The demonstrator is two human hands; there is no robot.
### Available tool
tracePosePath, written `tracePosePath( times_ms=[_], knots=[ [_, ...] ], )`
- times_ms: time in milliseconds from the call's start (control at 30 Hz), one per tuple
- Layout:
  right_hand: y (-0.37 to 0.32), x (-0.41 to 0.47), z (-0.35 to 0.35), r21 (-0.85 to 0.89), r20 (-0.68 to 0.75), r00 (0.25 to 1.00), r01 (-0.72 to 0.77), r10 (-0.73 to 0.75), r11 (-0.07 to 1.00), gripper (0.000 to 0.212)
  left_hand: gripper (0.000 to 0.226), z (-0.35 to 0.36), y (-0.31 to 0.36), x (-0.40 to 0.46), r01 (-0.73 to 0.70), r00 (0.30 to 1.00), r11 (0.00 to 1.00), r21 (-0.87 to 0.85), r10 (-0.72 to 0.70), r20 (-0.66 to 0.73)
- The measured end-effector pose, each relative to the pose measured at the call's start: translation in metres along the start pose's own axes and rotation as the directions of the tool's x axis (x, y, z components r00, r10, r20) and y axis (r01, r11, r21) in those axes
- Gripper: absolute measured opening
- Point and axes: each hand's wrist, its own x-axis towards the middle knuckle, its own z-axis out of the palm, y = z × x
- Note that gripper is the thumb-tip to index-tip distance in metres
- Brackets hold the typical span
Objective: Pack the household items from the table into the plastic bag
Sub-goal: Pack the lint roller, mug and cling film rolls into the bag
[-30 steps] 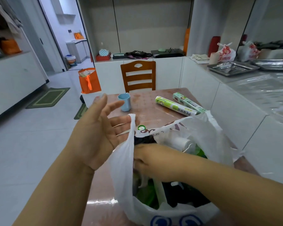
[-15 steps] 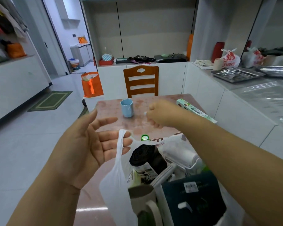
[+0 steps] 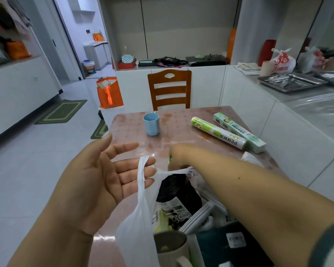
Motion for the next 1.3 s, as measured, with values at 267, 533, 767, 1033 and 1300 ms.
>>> tracePosePath(
  times_ms=[267, 533, 767, 1033, 1300],
  knots=[
    [0.019, -0.136, -0.103, 0.597, -0.626, 0.756, 0.305, 0.193, 0.742, 0.016, 0.047, 0.013, 0.000, -0.002, -0.044, 0.998, 0.998, 0.055, 0.047, -0.046],
    [0.014, -0.198, -0.076, 0.727, -0.400, 0.877, 0.128, 0.265, 0.675, 0.022, 0.042, 0.026, 0.003, -0.008, -0.085, 0.978, 0.987, 0.140, 0.110, -0.179],
    [0.015, -0.166, -0.012, -0.049, -0.168, 0.974, -0.163, 0.153, 0.985, 0.020, 0.045, 0.034, -0.008, -0.012, -0.082, 0.981, 0.978, 0.192, 0.113, -0.158],
    [0.016, -0.169, -0.023, -0.282, -0.024, 0.984, -0.177, 0.177, 0.943, 0.024, 0.044, 0.036, -0.006, -0.006, -0.066, 0.976, 0.977, 0.204, 0.105, -0.189],
    [0.056, -0.209, -0.055, -0.302, -0.270, 0.906, -0.402, 0.327, 0.864, 0.051, 0.028, 0.030, 0.002, -0.002, -0.145, 0.962, 0.989, 0.037, 0.149, -0.229]
  ],
)
